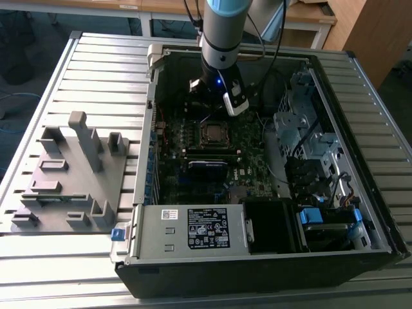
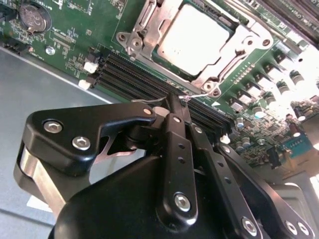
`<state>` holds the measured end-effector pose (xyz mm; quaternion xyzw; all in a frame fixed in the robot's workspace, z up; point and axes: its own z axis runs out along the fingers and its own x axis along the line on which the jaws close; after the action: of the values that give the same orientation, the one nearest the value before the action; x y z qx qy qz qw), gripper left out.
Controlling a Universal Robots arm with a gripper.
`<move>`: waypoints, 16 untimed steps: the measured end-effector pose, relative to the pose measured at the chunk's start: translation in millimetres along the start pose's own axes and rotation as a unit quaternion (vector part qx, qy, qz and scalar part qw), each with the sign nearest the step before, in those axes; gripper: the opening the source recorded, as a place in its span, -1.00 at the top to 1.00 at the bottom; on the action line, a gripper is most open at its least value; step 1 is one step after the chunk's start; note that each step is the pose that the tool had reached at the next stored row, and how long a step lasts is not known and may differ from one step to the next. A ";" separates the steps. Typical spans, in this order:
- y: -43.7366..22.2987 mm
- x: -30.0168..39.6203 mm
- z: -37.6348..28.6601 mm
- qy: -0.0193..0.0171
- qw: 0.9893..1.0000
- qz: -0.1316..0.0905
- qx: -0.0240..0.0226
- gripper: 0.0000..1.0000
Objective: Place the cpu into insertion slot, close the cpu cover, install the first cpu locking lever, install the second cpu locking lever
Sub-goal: 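Install the first cpu locking lever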
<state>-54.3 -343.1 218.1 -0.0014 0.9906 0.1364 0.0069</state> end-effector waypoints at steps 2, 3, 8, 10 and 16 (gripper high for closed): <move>0.0 -0.4 0.5 0.000 1.000 0.000 0.000 0.80; 0.0 -0.4 0.5 0.000 1.000 0.000 0.000 0.80; 0.1 -1.8 1.6 0.000 1.000 0.000 0.000 0.80; 0.4 -3.4 2.1 0.000 1.000 0.000 0.000 0.80; 2.0 -8.6 4.0 0.000 1.000 0.000 0.000 0.80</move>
<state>-45.6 -340.1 214.9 -0.0013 0.9906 0.1364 0.0069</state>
